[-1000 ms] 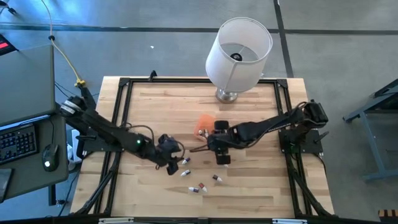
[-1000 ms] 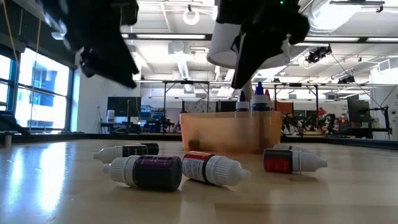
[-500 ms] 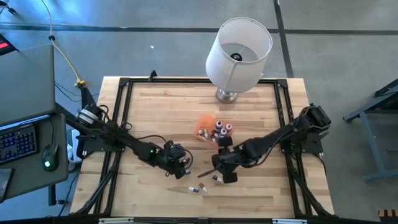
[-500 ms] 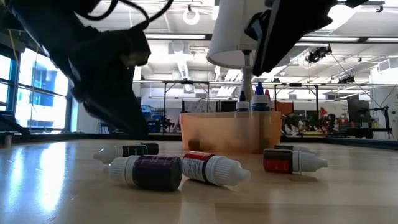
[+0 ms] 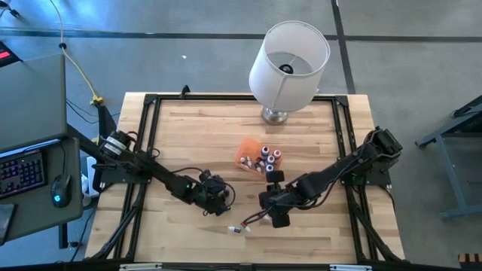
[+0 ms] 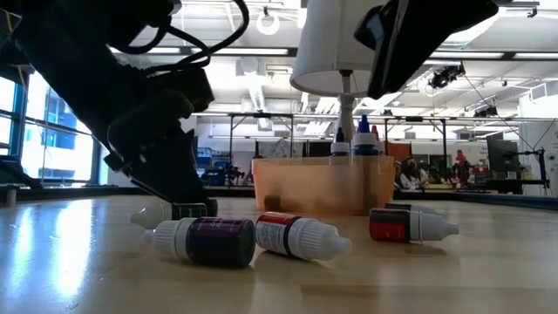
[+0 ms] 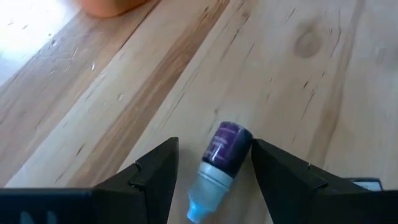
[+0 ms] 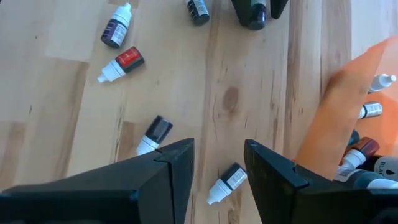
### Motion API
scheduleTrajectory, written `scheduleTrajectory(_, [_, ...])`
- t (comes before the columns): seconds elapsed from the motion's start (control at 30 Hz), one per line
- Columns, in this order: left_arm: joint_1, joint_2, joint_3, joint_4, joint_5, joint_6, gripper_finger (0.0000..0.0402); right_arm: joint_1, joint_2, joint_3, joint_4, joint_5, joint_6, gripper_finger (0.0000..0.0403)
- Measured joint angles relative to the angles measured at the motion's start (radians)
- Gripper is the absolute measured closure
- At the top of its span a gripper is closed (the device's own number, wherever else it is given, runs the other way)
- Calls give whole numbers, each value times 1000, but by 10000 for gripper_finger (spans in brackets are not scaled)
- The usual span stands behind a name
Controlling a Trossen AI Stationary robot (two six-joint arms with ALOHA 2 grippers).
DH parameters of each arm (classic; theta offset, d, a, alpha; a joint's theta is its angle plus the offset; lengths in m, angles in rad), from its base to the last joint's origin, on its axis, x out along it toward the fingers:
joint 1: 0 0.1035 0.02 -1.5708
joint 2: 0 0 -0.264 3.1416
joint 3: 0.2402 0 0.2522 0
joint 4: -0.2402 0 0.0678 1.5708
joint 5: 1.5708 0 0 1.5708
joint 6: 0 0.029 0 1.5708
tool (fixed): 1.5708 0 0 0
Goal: Pick & Place food coloring
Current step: Put the small purple food coloring bottle into the orange bin
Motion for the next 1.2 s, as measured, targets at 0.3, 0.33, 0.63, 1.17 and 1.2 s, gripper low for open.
scheduleTrajectory(0.3, [0, 4, 0, 17, -52, 80, 199, 0, 0, 0, 0, 0, -1, 269])
scheduleTrajectory(0.33, [1, 4, -1, 6, -58, 85, 199, 0, 0, 0, 0, 0, 0, 269])
scheduleTrajectory(0.63, [55, 3, -1, -11, -49, 22, 199, 0, 0, 0, 0, -11, 22, 270])
scheduleTrajectory(1.17, [99, 0, 1, -80, 53, -105, 327, 0, 0, 0, 0, -12, 23, 269])
scheduleTrajectory(1.2, [99, 0, 1, -80, 48, -105, 338, 0, 0, 0, -1, -12, 23, 269])
